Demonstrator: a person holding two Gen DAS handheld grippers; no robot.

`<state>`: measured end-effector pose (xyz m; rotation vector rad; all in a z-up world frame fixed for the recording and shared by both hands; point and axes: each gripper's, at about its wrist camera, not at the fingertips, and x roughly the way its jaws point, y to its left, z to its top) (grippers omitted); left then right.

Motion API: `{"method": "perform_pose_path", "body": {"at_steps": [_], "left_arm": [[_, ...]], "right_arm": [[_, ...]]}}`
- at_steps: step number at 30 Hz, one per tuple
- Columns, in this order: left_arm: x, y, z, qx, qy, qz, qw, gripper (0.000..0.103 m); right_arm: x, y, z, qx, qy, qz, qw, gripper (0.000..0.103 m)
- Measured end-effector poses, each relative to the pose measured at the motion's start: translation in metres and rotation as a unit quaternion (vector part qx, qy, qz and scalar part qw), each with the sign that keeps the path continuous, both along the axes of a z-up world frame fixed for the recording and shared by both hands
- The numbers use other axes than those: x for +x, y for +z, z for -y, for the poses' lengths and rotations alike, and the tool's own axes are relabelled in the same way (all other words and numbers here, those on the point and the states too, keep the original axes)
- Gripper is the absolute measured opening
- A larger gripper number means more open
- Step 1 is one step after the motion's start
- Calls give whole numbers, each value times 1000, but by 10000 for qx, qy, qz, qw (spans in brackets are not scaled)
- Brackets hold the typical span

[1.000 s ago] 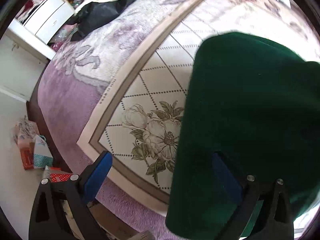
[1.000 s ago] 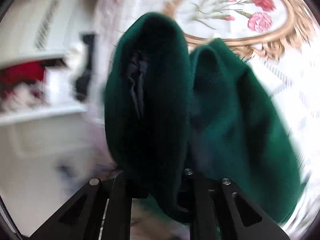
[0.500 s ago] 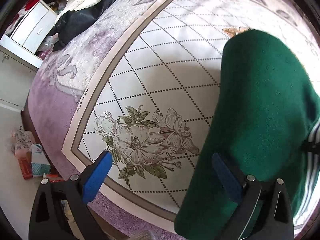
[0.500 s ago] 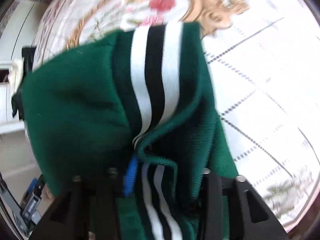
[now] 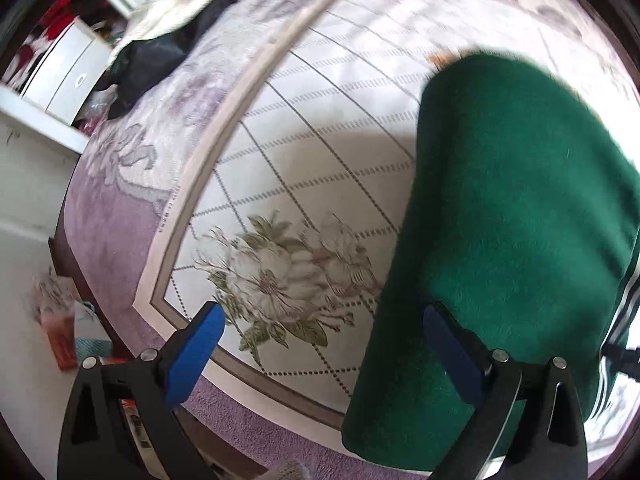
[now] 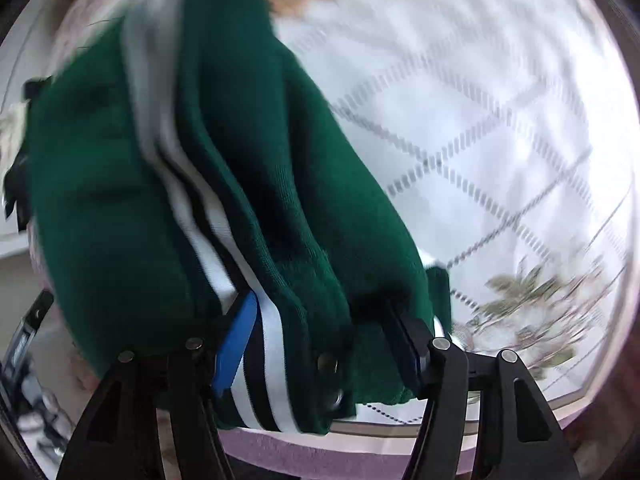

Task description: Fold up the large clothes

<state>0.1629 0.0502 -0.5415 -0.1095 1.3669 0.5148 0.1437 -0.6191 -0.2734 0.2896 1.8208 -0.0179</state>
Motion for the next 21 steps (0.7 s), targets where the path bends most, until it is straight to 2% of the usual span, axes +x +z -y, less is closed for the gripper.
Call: {"method": "perform_pose_path", "body": {"at_steps": [2, 5, 7, 8, 10, 12, 13, 14, 18, 21], "left_arm": [[-1, 7, 0, 2, -38, 111, 9999, 102], [4, 16, -3, -113, 17, 259, 9996, 102], [14, 18, -3, -177, 48, 339, 9993, 102], [20, 17, -1, -162, 37, 350, 9992, 102], [37, 12, 1, -59, -49, 387, 9992, 102], [60, -10, 2, 34, -160, 314, 9994, 103], [67, -19, 1, -10, -198, 249, 9995, 103], [74, -31, -2, -104, -193, 146, 9997, 103], [69, -23, -21, -740, -144, 329, 9966, 103], [55, -18, -34, -1366, 4, 522, 9892, 103]], "right_arm": [[6, 19, 4, 54, 0, 32, 10000, 65], [13, 69, 6, 168, -52, 925, 9956, 67], [22, 82, 1, 447, 51, 1402, 9891, 67], [29, 80, -2, 408, 214, 1528, 9872, 67], [56, 54, -13, -133, 499, 1437, 9883, 67], [83, 17, -38, -48, 431, 1081, 9932, 70], [87, 4, -32, -28, 353, 943, 9949, 75], [91, 0, -24, 0, 221, 874, 9959, 91], [83, 8, -1, 937, 25, 775, 9926, 95], [85, 4, 27, 1492, 234, 555, 9870, 95]]}}
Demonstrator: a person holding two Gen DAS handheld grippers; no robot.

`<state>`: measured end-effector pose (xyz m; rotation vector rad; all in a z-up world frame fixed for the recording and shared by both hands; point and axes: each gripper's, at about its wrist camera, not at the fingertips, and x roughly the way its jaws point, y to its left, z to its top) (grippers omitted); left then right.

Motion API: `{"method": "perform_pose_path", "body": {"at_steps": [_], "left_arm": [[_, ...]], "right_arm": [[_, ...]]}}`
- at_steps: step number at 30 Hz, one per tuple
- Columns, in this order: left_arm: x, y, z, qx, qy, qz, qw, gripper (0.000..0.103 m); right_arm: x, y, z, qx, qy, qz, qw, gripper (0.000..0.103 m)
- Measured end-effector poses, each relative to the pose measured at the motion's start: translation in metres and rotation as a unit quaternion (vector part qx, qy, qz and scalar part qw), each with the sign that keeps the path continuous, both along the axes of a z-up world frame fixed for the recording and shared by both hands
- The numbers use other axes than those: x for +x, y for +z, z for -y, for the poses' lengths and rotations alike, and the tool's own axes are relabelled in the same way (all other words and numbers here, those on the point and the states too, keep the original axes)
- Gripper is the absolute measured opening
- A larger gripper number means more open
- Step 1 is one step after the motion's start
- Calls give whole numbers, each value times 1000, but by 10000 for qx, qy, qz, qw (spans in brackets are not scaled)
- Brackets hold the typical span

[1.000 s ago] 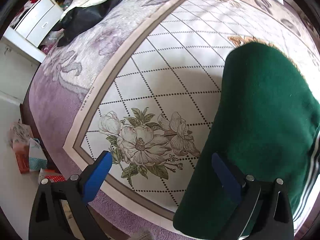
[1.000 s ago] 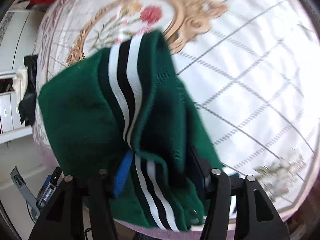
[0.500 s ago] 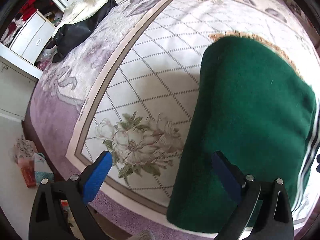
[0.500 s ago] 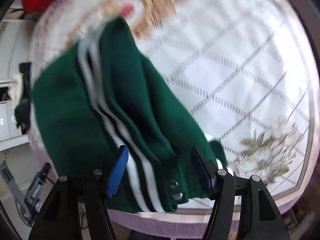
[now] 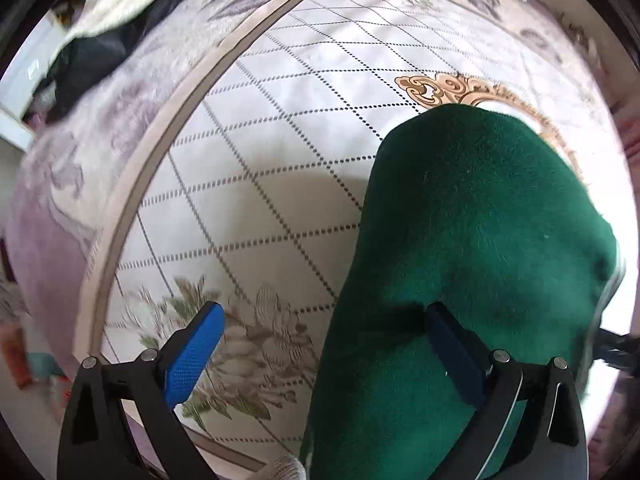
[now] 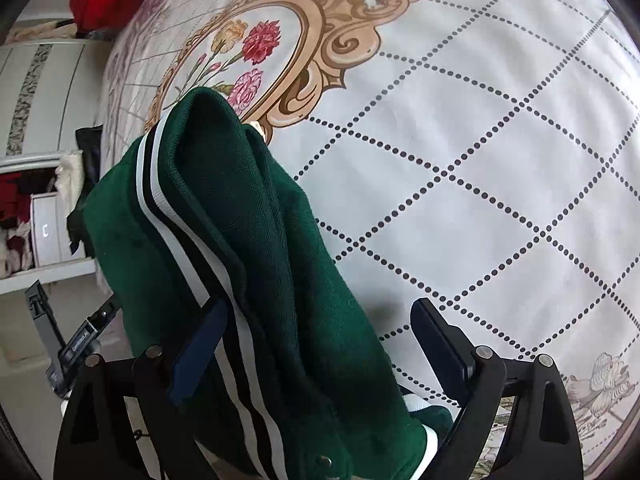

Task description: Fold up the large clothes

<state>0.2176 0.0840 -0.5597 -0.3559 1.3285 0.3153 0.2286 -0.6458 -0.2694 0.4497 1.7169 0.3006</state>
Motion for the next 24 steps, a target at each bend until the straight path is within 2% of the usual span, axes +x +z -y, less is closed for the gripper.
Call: {"method": "perform_pose_path", "body": {"at_steps": [1, 2, 4, 6, 7, 8, 11, 12, 13, 14, 16, 18, 24], "left_arm": [[-3, -4, -4, -347, 61, 26, 9994, 103], [-5, -11, -7, -707, 135, 29, 9974, 103], [-7, -27, -11, -1423, 258, 28, 9895, 103], [-5, -50, -10, -2280, 291, -9, 9732, 103], [-2, -56, -8, -2532, 277, -41, 9670, 103], [3, -66, -4, -2849, 210, -40, 9583, 103], [14, -64, 5, -2764, 56, 129, 9609, 100], [18, -57, 9, -2572, -39, 257, 9660, 94], [20, -51, 11, -2452, -91, 322, 9689, 84], [22, -39, 13, -2233, -168, 476, 9734, 78], [27, -23, 12, -2051, -233, 622, 9765, 56], [32, -10, 7, -2142, -213, 634, 9745, 47], [74, 23, 1, -2057, -494, 676, 9750, 43]], "right_arm": [[1, -12, 5, 254, 83, -171, 9995, 95], [-3, -19, 12, 537, 109, -208, 9983, 103], [3, -30, 10, 979, 170, -224, 9948, 103], [12, -31, 9, 1582, 223, -329, 9866, 103], [17, -37, -5, 1942, 215, -447, 9797, 103], [18, -42, -12, 2059, 250, -582, 9765, 103], [22, -46, -29, 1919, 321, -511, 9796, 103], [19, -36, -22, 1868, 203, -474, 9810, 98], [17, -30, -20, 1828, 130, -378, 9823, 85], [13, -25, -17, 1811, -28, -376, 9827, 51], [11, -17, -21, 1724, -259, -265, 9843, 47], [10, -3, -23, 1713, -475, -177, 9839, 42], [30, 45, -33, 1760, -813, 62, 9810, 38]]}}
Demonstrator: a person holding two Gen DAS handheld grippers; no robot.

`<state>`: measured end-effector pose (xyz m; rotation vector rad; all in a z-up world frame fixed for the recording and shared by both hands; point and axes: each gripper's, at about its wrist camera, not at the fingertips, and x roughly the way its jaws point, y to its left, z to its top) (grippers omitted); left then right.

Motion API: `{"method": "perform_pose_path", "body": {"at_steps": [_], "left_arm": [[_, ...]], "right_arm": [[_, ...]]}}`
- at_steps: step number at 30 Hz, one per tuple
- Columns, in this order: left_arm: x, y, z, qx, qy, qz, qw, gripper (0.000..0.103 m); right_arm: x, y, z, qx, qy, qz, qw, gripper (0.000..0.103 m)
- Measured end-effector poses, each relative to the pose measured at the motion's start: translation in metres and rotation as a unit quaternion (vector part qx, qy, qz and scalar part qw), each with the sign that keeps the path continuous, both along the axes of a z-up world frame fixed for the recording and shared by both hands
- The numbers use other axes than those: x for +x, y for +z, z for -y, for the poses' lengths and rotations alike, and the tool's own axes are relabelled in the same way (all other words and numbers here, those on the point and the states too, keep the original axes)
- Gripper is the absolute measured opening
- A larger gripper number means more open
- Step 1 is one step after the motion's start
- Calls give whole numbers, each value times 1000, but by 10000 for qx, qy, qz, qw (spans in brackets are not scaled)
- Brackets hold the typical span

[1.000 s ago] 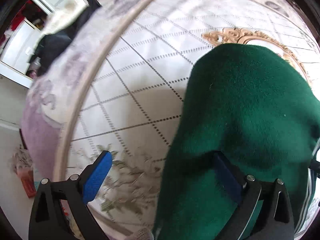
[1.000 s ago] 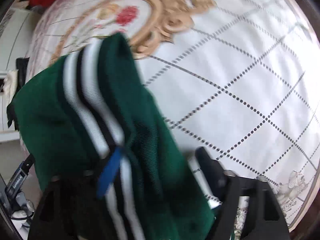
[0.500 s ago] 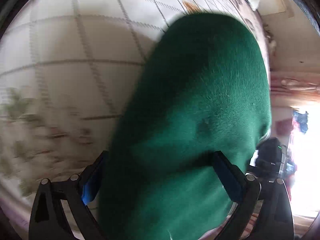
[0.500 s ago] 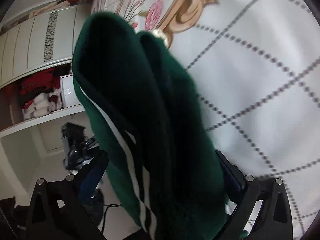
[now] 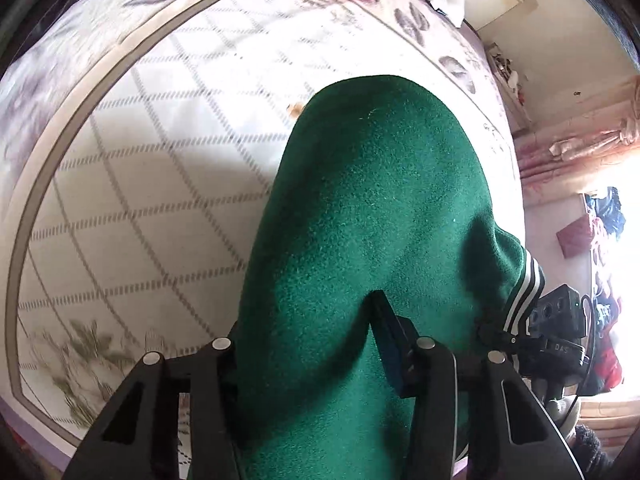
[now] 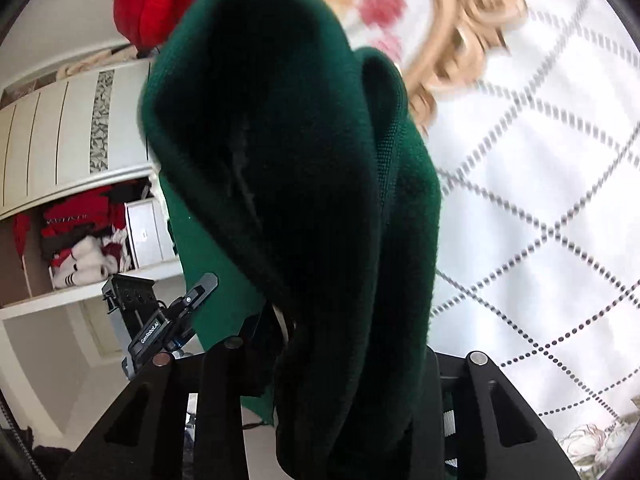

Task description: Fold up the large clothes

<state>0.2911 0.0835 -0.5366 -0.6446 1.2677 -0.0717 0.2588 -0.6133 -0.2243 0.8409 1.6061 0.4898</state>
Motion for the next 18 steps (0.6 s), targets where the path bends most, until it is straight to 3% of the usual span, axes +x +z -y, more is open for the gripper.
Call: {"method": "perform_pose_path", "body": {"at_steps": [4, 9, 14, 18], "left_arm": [[35, 12, -3, -123, -84, 67, 9999, 43], [105, 33, -2, -228, -75, 218, 9995, 43], [213, 39, -2, -209, -34, 382, 9990, 43], [298, 20, -7, -225, -52, 484, 9986, 43]], "right_arm": [[31, 42, 14, -176, -108, 82, 9998, 38], [112, 81, 16, -381, -92, 294, 9988, 38], [244, 84, 21, -464, -100, 503, 9976, 38], [346, 60, 30, -490, -15, 590, 9971, 38]]}}
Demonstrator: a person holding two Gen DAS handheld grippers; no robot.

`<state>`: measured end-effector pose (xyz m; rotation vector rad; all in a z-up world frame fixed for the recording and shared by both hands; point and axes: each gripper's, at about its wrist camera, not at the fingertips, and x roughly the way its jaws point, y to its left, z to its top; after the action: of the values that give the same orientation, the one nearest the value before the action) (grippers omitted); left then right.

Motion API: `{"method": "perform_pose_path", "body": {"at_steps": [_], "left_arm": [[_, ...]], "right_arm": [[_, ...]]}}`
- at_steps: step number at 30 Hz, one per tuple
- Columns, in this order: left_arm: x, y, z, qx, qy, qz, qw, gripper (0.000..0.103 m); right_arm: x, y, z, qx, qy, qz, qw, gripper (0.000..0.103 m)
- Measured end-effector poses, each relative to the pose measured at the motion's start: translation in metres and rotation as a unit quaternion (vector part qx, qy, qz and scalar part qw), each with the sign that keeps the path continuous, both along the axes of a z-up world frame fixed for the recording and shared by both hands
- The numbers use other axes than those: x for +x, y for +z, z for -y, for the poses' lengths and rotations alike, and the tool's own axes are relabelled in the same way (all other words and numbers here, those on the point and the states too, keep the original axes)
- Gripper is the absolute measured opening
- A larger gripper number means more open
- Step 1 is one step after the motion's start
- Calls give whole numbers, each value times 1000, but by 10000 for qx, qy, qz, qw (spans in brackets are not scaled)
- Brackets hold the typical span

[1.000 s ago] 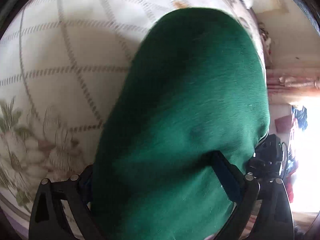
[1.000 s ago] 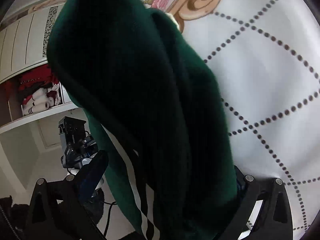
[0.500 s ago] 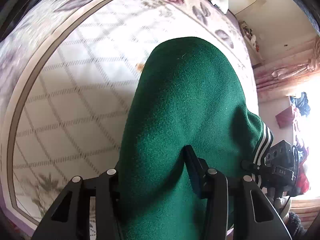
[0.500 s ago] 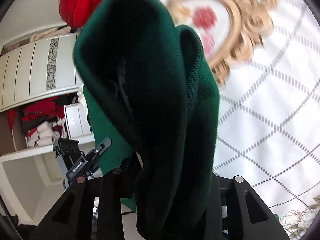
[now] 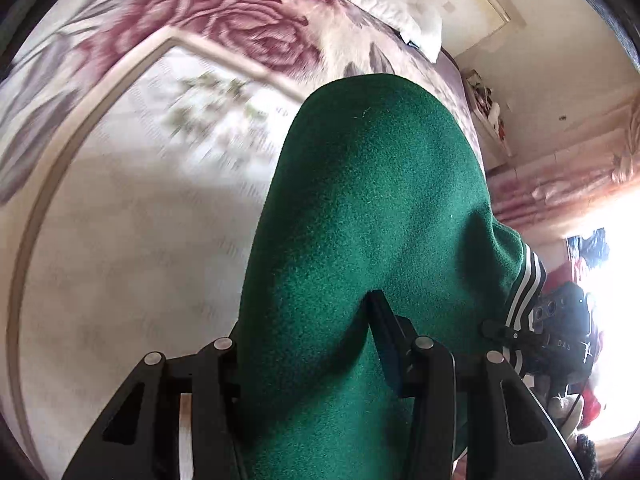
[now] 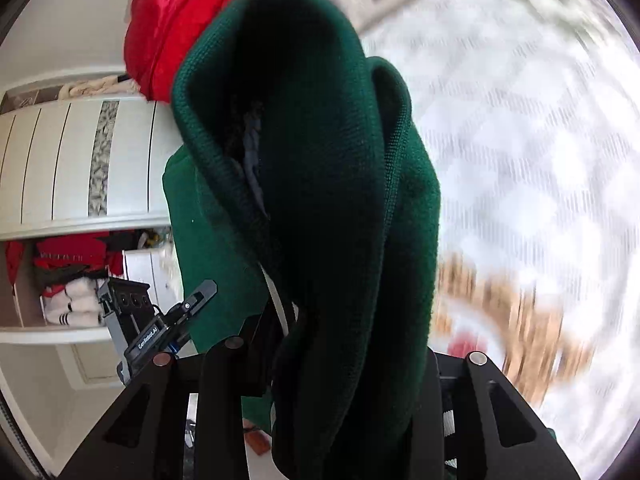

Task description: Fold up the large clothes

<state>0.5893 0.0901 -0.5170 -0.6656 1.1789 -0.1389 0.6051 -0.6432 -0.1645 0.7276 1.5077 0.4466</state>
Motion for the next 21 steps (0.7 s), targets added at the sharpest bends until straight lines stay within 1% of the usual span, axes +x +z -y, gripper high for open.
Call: {"method": "perform_pose_path", "body": {"at_steps": [1, 2, 3, 4, 5, 6, 8, 10, 11, 12, 14, 15, 16, 17, 18, 19, 20, 21], "left_arm": [[14, -4, -5, -13, -40, -71, 10000, 43], [35, -16, -4, -10, -32, -87, 10000, 43], [54, -30, -4, -18, -45, -129, 9999, 43], [64, -38, -7, -34, -49, -169, 9998, 43], [80, -53, -8, -56, -68, -236, 9997, 43], [93, -68, -8, -50, -78, -347, 9994, 43], [109, -82, -7, 29, -173, -397, 9991, 47], [115, -80, -9, 10, -264, -377, 9989, 53], [115, -78, -9, 42, -326, -418, 9986, 54], [114, -75, -8, 84, -395, -458, 9981, 54], [107, -66, -7, 258, -513, -490, 9972, 54], [102, -59, -5, 436, -525, -464, 9966, 54], [95, -48, -2, 787, -525, -398, 9947, 56], [85, -35, 3, 1222, -527, -322, 9906, 58], [79, -24, 8, 1651, -514, -221, 9847, 66], [70, -12, 14, 2035, -512, -74, 9777, 80], [61, 2, 21, 2342, -535, 76, 9707, 86], [52, 10, 24, 2523, -525, 191, 9660, 89]], "right_arm": [[26, -9, 5, -15, -2, -23, 10000, 38], [51, -18, 9, -14, 19, -59, 10000, 38], [79, -35, 4, -16, 63, -101, 9999, 38], [99, -45, 8, -30, 94, -141, 9999, 38], [117, -60, -3, -85, 137, -175, 9997, 38], [139, -66, -11, -131, 202, -223, 9995, 38], [164, -85, -12, -174, 166, -369, 9990, 39], [173, -93, -11, -188, 168, -395, 9989, 44], [176, -93, -15, -333, 181, -429, 9984, 55], [178, -91, -22, -565, 227, -466, 9971, 69], [175, -80, -32, -1113, 384, -390, 9923, 74], [174, -66, -38, -1453, 494, -310, 9877, 78], [171, -53, -43, -1835, 551, -133, 9814, 80], [163, -36, -52, -2380, 574, 105, 9695, 85], [140, -25, -62, -3012, 645, 330, 9508, 89], [130, -11, -71, -3529, 675, 554, 9316, 90], [116, 3, -82, -3925, 701, 753, 9140, 94], [101, 8, -74, -4092, 707, 858, 9056, 100]]}}
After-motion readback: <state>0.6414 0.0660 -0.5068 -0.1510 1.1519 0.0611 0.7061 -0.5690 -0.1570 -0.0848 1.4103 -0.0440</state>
